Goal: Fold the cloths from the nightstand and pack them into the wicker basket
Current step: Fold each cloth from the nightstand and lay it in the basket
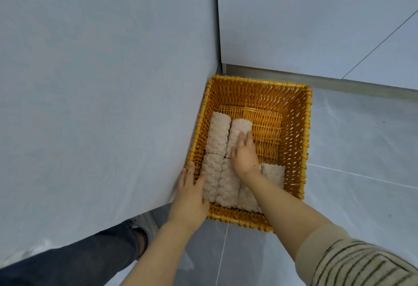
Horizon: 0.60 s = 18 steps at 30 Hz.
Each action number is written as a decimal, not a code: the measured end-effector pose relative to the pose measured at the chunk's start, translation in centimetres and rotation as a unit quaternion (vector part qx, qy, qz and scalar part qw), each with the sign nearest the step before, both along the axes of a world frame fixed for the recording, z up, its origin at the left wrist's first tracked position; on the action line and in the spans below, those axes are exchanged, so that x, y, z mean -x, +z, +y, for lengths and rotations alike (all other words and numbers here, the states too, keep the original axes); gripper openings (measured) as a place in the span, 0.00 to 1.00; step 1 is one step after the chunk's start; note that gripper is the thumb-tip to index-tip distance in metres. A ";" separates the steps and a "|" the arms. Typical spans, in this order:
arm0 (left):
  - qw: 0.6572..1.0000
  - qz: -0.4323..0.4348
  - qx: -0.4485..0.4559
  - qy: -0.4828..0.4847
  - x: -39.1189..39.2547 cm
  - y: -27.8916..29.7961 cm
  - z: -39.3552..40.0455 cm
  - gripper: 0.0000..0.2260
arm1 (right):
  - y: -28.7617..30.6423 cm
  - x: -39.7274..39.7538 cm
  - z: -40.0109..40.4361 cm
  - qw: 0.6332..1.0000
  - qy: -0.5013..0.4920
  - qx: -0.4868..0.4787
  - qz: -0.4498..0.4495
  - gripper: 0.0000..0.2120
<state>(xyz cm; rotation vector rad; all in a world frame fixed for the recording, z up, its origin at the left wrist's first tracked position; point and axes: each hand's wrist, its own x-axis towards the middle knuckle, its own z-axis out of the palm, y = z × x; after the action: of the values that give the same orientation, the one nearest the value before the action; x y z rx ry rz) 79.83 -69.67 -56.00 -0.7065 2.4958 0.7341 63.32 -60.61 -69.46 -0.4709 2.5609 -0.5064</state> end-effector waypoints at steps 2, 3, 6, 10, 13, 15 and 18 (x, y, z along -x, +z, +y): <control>1.000 -0.002 0.001 -0.001 0.1 0.0 0.1 0.28 | 0.0 -0.1 -0.4 1.000 -0.013 0.017 -0.016 0.29; 1.000 -0.007 0.000 0.000 0.1 0.0 0.2 0.29 | -0.1 -0.1 -0.5 0.999 -0.014 0.023 -0.026 0.29; 1.000 -0.024 -0.002 0.001 0.4 0.2 0.3 0.28 | -0.2 0.2 -0.5 0.997 -0.016 0.054 -0.060 0.30; 0.999 -0.032 -0.022 0.014 0.8 0.7 0.5 0.25 | 0.3 0.8 0.6 0.989 -0.018 0.091 -0.115 0.34; 0.998 -0.010 -0.055 0.035 0.8 1.6 0.6 0.24 | 1.6 0.7 1.6 0.987 -0.051 0.102 -0.115 0.34; 0.993 0.020 -0.094 0.071 1.1 2.6 0.8 0.22 | 2.8 0.1 2.4 0.983 -0.102 0.123 -0.088 0.31; 0.977 0.051 -0.157 0.135 1.6 4.4 1.4 0.17 | 5.6 -1.5 3.7 0.976 -0.138 0.154 -0.075 0.24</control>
<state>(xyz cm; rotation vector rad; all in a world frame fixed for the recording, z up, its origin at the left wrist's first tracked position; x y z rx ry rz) 78.19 -68.29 -51.56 -0.9157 2.3176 1.2592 64.79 -56.87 -63.84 -0.1693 2.4206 -1.0085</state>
